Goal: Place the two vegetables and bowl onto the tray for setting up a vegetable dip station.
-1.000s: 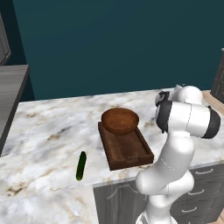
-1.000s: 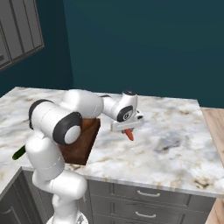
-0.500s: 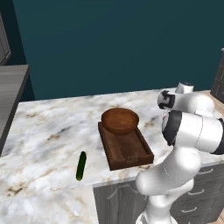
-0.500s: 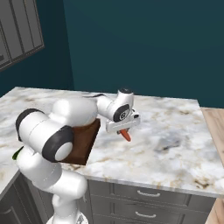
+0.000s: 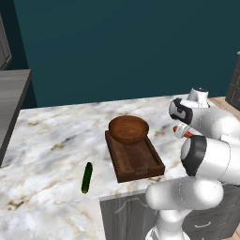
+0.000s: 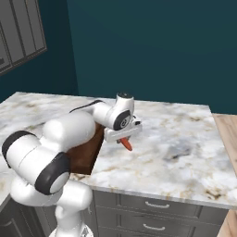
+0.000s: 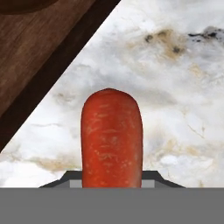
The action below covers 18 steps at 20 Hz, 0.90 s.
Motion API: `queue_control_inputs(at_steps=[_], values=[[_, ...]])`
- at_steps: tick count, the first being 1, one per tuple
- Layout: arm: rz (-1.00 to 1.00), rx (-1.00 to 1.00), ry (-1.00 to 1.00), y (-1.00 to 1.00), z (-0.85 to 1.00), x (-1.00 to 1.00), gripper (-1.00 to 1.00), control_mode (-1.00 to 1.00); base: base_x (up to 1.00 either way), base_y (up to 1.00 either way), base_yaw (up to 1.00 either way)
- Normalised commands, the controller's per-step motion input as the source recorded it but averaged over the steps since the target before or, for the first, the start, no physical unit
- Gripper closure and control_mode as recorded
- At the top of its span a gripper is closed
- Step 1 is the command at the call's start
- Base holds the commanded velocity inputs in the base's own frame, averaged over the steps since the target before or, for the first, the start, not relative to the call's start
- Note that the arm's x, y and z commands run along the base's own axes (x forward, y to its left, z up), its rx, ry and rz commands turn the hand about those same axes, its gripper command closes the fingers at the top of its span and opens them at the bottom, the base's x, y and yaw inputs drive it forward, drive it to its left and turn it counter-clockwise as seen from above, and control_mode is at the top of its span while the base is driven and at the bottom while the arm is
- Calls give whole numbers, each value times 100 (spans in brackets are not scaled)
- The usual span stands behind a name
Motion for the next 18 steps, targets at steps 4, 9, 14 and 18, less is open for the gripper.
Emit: queue_control_inputs(at_steps=[4,9,14,18], values=[[7,0,0,26,11,-30,100,-100,0,0,0],[8,0,0,32,9,-25,100,-100,0,0,0],[11,0,-1,33,4,-22,100,-100,0,0,0],[15,0,-1,35,1,-14,100,-100,0,0,0]])
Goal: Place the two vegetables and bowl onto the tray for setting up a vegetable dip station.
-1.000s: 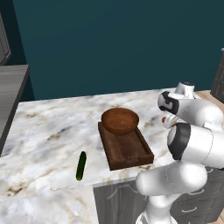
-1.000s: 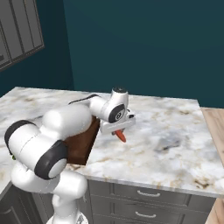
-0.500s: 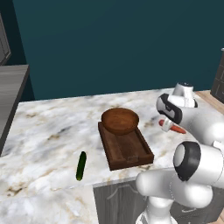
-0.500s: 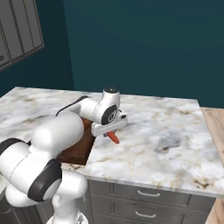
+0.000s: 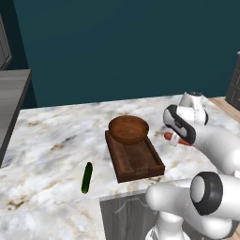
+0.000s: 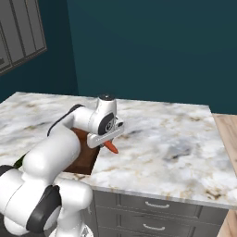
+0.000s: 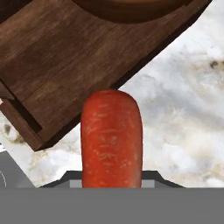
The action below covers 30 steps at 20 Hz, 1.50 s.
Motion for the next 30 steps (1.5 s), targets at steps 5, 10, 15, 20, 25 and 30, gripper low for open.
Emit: queue_control_inputs(at_steps=[5,10,15,20,25,30], values=[[16,0,0,35,2,-11,100,-100,0,0,0],[16,0,0,38,0,-8,100,-100,0,0,0],[17,3,0,36,0,-6,100,-100,0,0,0],[17,7,0,33,0,-4,100,-100,0,0,0],[12,14,0,28,0,-5,100,-100,0,0,0],[9,9,0,26,-2,0,100,-100,0,0,0]])
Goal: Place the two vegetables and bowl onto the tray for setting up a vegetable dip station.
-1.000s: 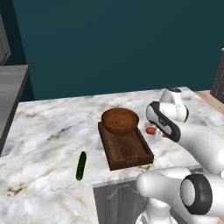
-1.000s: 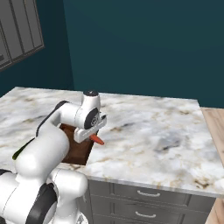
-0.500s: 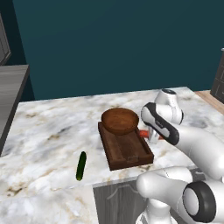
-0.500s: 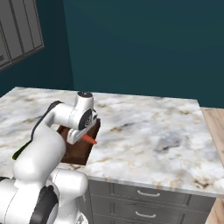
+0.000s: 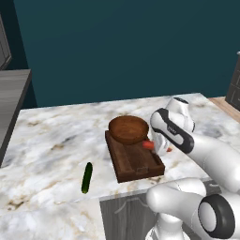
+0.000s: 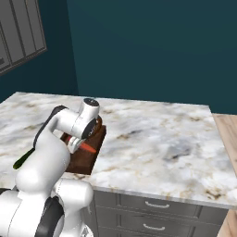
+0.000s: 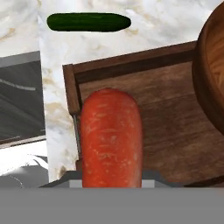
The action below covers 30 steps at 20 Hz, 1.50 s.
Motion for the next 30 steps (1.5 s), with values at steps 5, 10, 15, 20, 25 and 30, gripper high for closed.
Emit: queue_control_inputs(at_steps=[5,10,15,20,25,30], values=[[8,4,-1,23,-8,0,100,-100,0,0,0],[5,6,0,27,-10,0,100,-100,0,0,0],[6,5,0,17,-12,2,100,-100,0,0,0],[6,4,-3,16,-17,0,100,-100,0,0,0],[3,2,-2,12,-14,3,100,-100,0,0,0],[0,0,0,7,-9,6,100,-100,0,0,0]])
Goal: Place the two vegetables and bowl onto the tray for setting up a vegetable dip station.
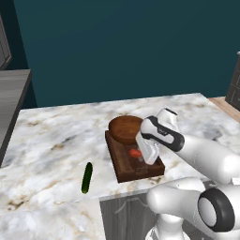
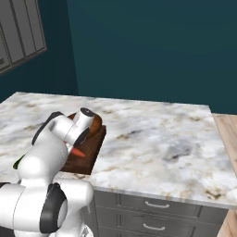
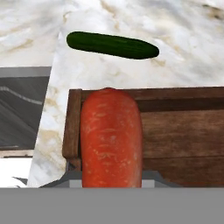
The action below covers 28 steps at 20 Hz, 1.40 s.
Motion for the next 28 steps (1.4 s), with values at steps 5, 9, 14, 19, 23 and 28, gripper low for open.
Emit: queue_control_inputs(at_steps=[5,9,14,19,23,28], values=[[0,0,0,4,-4,9,100,-100,0,0,0],[0,0,0,1,-1,9,100,-100,0,0,0],[0,0,-1,0,0,9,100,-100,0,0,0],[0,1,-2,3,-1,9,100,-100,0,0,0],[0,2,-1,3,-4,5,100,-100,0,0,0],[0,1,0,4,-7,0,100,-100,0,0,0]])
